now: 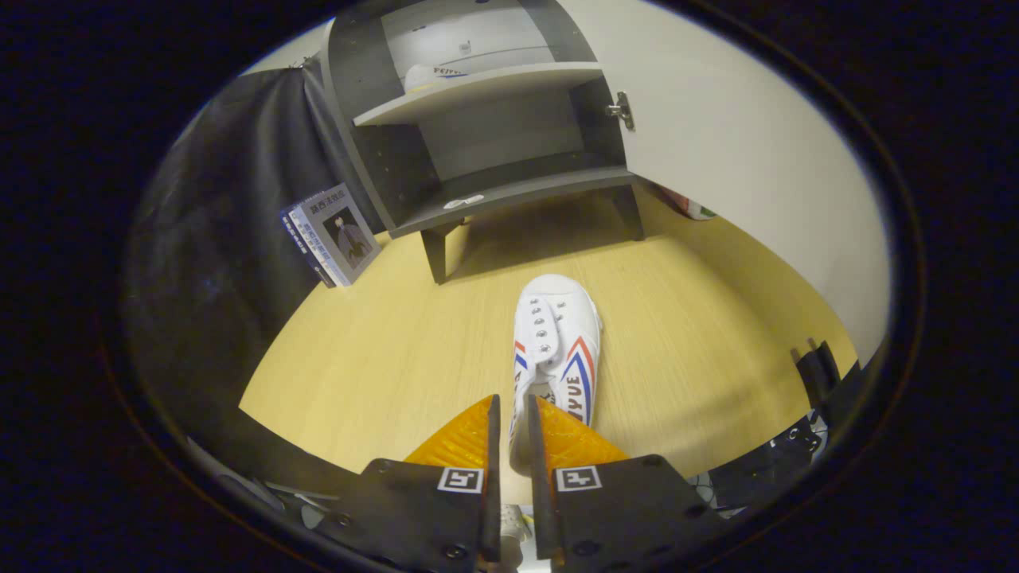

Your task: Open the shoe cabinet door, grab the shoes and put them into the shoe cabinet, then close the shoe cabinet door.

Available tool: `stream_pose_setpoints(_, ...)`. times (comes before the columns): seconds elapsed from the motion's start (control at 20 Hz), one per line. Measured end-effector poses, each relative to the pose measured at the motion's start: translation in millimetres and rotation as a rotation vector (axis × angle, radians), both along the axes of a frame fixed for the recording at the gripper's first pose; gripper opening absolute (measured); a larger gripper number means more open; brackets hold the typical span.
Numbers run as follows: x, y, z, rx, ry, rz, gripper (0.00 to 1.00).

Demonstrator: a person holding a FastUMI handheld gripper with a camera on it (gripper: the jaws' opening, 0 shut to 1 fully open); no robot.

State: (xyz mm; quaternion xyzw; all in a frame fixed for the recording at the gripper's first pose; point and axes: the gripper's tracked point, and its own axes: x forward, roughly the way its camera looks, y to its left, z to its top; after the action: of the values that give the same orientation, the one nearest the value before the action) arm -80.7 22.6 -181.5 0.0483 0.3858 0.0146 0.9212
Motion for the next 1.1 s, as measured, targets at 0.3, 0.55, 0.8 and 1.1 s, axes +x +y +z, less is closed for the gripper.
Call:
stream_pose_setpoints(0.3, 1.5, 1.9, -10.3, -0.028, 0.042, 0.008, 0.17)
stream_pose_setpoints(0.55, 17.9, 5.0, -33.3, -0.053, 0.042, -0.014, 0.16)
stream_pose_setpoints(0.8, 26.4, 4.7, -37.4, -0.079, 0.0, -0.047, 0.15)
stream_pose_setpoints(1.1, 27.6, 3.3, -43.6, -0.125, -0.004, -0.04, 0.04)
